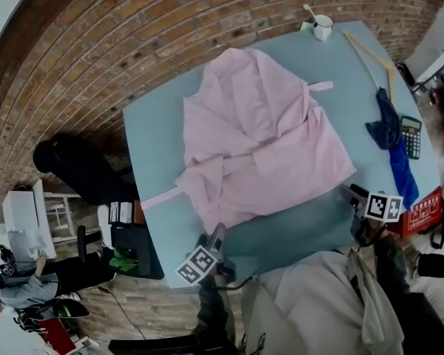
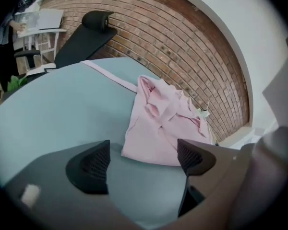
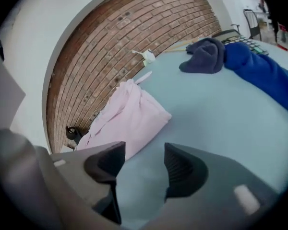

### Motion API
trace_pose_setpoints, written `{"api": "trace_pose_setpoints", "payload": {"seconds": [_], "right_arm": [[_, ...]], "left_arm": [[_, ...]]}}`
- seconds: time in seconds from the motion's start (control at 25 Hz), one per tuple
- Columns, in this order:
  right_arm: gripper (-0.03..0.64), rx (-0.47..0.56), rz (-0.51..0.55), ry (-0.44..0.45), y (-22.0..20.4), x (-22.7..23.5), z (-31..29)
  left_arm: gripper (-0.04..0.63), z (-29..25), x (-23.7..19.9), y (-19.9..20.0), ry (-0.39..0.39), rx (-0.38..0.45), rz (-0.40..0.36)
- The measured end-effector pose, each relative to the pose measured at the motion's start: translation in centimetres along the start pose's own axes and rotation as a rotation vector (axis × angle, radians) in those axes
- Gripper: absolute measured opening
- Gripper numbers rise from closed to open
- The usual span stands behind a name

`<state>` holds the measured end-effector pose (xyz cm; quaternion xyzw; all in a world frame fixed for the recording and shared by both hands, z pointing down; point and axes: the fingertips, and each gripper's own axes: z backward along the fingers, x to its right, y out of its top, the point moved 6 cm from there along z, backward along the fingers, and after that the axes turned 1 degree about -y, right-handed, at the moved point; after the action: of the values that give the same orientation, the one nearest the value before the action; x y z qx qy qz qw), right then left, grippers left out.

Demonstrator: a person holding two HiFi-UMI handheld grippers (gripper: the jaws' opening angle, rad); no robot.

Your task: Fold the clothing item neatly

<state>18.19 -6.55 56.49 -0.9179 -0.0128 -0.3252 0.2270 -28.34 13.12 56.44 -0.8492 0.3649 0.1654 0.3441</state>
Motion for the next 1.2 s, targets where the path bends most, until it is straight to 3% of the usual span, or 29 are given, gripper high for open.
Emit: {"api": "trace_pose_setpoints", "payload": {"seconds": [0.12, 0.2, 0.32, 0.44, 0.52, 0.56, 0.64, 0.88, 1.2], "right_arm": [[0.253, -0.024, 0.056, -0.034, -0.1, -1.3, -2.0], [0.253, -0.022, 0.087, -0.049, 0.4, -2.0, -2.8], [0.250, -0.030, 0.105, -0.075, 0.8, -2.7, -3.9], [0.239, -0.019, 0.135, -0.103, 1.4, -3.0, -4.7], [0.182, 0.001, 0.181, -0.133, 1.8, -2.9, -4.9], [0.088, 0.011, 0.203, -0.146, 1.8, -2.8, -4.9], [0.049, 0.022, 0.220, -0.140, 1.8, -2.9, -4.7], [0.044, 0.042, 0.223, -0.058, 1.0, -2.9, -1.5], [0.044, -0.002, 0.283, -0.017, -2.5, -0.9, 5.6]], "left_arm": [[0.445, -0.1, 0.3, -0.4, 0.018, 0.007, -0.009], [0.348, -0.3, 0.8, -0.9, 0.014, 0.006, -0.019], [0.330, -0.4, 0.7, -1.4, 0.066, 0.025, 0.006], [0.191, -0.6, 0.2, -1.2, 0.139, 0.053, 0.014], [0.158, -1.0, 0.2, -1.2, 0.139, 0.055, -0.022], [0.115, -1.1, 0.3, -1.2, 0.130, 0.057, -0.036], [0.079, -1.0, 0.5, -1.1, 0.109, 0.073, -0.042], [0.060, 1.4, 0.6, -1.9, 0.085, 0.107, -0.010], [0.060, 7.3, 1.1, -7.4, 0.095, 0.095, 0.012]]}}
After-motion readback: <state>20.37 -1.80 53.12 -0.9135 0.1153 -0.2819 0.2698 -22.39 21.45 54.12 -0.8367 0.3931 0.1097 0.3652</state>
